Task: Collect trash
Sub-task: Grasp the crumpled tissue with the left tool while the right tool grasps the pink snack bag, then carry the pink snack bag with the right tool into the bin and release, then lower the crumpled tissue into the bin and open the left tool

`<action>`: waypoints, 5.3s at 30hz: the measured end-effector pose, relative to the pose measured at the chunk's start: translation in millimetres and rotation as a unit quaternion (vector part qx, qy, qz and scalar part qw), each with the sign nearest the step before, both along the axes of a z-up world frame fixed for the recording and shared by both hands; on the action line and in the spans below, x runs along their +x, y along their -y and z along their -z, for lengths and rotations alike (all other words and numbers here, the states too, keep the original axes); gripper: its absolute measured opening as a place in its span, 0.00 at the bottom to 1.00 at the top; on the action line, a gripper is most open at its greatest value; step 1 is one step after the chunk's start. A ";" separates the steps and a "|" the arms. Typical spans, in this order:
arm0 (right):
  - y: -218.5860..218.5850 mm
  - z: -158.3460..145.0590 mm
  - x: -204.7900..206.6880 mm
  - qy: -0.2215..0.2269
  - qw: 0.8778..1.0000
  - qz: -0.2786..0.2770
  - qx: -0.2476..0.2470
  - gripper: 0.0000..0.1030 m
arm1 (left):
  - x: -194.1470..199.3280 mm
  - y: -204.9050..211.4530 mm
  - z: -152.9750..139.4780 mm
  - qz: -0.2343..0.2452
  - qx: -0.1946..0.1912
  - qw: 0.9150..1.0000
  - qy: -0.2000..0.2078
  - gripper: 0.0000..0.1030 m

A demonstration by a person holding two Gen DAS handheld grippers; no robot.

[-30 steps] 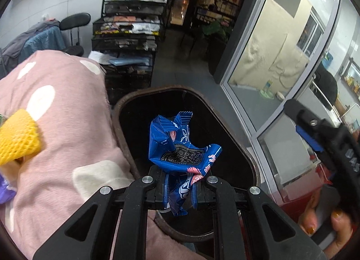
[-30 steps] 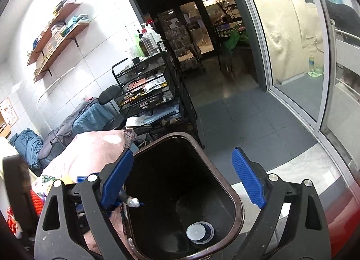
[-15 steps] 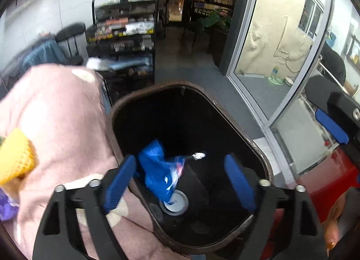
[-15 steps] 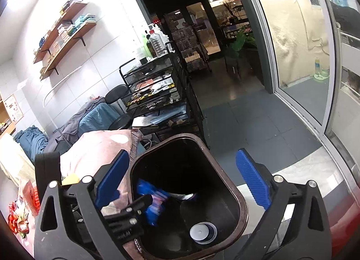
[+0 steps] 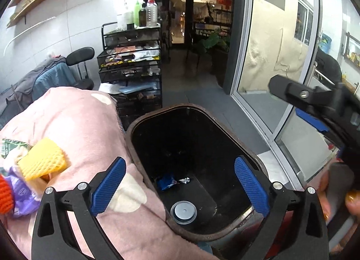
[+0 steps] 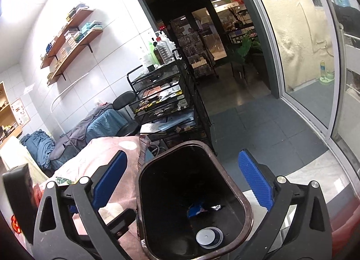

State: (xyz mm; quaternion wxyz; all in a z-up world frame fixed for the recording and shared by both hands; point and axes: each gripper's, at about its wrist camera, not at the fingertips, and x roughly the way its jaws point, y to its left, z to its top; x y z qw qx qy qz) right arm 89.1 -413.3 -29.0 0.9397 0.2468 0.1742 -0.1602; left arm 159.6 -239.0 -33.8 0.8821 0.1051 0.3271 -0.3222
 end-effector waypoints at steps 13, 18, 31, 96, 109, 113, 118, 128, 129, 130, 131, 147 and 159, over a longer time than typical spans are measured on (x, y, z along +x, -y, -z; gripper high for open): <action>-35.1 12.7 20.4 -0.019 0.998 -0.065 -0.007 0.95 | -27.3 -74.7 -12.4 -0.047 -0.059 0.997 0.028 0.95; -67.8 16.9 32.3 -0.028 0.994 -0.110 -0.009 0.95 | -33.4 -116.3 -8.0 -0.097 -0.072 0.992 0.034 0.95; -185.7 13.8 71.0 -0.050 0.957 -0.280 -0.048 0.95 | -43.5 -236.5 -1.6 -0.232 -0.093 0.967 0.046 0.95; -318.6 -38.1 81.8 0.028 0.879 -0.473 -0.057 0.04 | -50.4 -351.0 -31.2 -0.333 -0.177 0.923 0.078 0.10; -216.9 -44.3 42.1 0.040 0.927 -0.370 -0.049 0.04 | -51.2 -271.3 -46.4 -0.216 -0.189 0.954 0.089 0.10; -186.9 -39.8 37.4 0.032 0.944 -0.323 -0.062 0.04 | -48.0 -246.4 -47.6 -0.181 -0.194 0.961 0.082 0.10; -146.6 -28.4 39.2 0.009 0.966 -0.248 -0.076 0.04 | -40.7 -211.1 -43.1 -0.137 -0.194 0.969 0.064 0.10; -73.2 20.8 69.9 -0.082 0.985 -0.135 -0.075 0.04 | -27.6 -160.7 -31.9 -0.077 -0.176 0.981 0.038 0.10; -70.0 26.5 73.7 -0.092 0.984 -0.132 -0.074 0.04 | -26.4 -157.3 -30.7 -0.073 -0.173 0.982 0.036 0.10; -65.5 32.4 78.6 -0.102 0.984 -0.128 -0.074 0.04 | -25.2 -153.8 -29.3 -0.069 -0.170 0.982 0.034 0.10; -60.9 42.0 85.1 -0.119 0.983 -0.123 -0.072 0.04 | -23.3 -149.8 -27.4 -0.064 -0.168 0.983 0.030 0.10; -54.6 104.5 96.8 -0.196 0.973 -0.118 -0.029 0.54 | -15.7 -111.9 -9.6 -0.031 -0.144 0.989 -0.009 0.10; -29.9 62.6 58.5 -0.134 0.990 -0.041 -0.028 0.69 | -4.1 -78.0 -6.6 -0.006 -0.136 0.990 -0.031 0.10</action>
